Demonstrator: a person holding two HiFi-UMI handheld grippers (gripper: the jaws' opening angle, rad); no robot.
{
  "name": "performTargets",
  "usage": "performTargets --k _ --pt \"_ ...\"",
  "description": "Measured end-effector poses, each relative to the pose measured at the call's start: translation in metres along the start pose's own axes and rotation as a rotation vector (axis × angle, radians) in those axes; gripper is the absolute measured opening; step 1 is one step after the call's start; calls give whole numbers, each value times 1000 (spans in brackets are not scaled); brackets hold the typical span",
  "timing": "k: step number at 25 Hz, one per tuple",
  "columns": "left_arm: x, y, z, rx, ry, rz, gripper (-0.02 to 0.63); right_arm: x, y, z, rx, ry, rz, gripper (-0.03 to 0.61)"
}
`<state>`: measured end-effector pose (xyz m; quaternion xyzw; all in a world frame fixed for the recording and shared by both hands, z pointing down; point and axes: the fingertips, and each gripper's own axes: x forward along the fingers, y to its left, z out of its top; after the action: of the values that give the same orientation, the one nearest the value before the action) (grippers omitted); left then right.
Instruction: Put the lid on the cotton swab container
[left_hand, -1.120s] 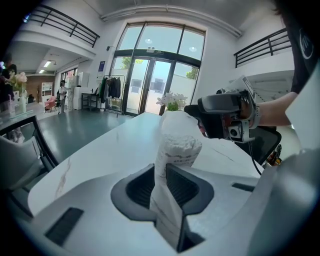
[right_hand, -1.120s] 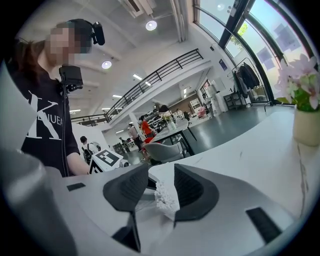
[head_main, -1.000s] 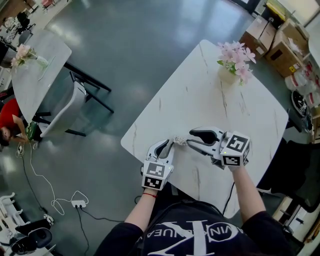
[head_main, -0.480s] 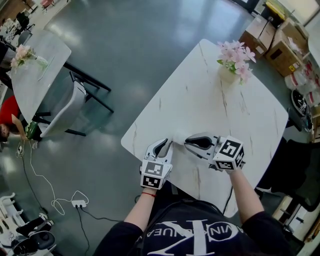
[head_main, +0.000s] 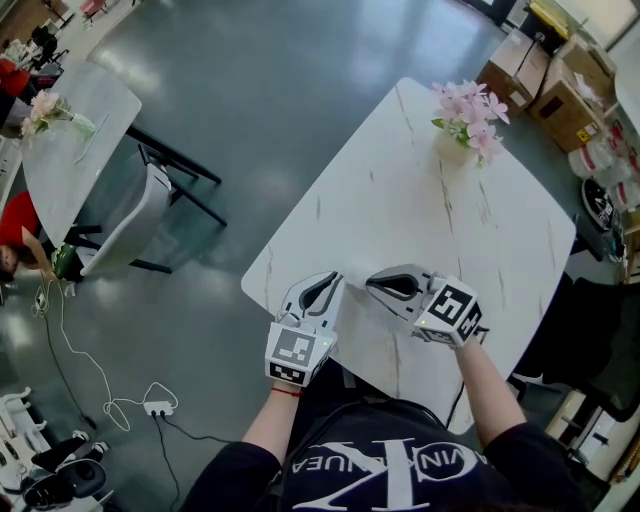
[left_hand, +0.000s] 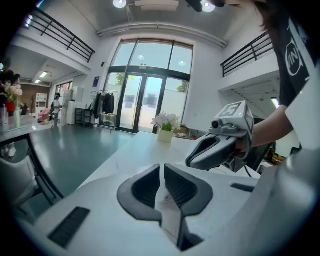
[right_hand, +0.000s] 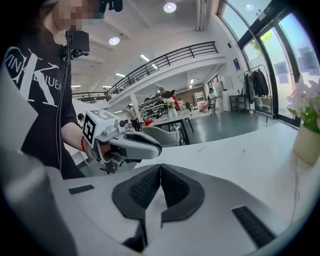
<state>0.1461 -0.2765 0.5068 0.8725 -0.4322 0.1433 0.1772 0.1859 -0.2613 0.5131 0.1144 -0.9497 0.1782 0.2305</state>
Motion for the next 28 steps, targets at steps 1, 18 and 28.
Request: performTargets --k 1,18,28 --pt "2 -8 4 19 -2 -36 35 0 0 0 4 1 -5 5" --pt "18 -30 0 138 42 -103 23 1 0 -1 9 -4 -53 3" --pt "20 -32 -4 148 38 -120 23 2 -1 -2 20 22 -58 3"
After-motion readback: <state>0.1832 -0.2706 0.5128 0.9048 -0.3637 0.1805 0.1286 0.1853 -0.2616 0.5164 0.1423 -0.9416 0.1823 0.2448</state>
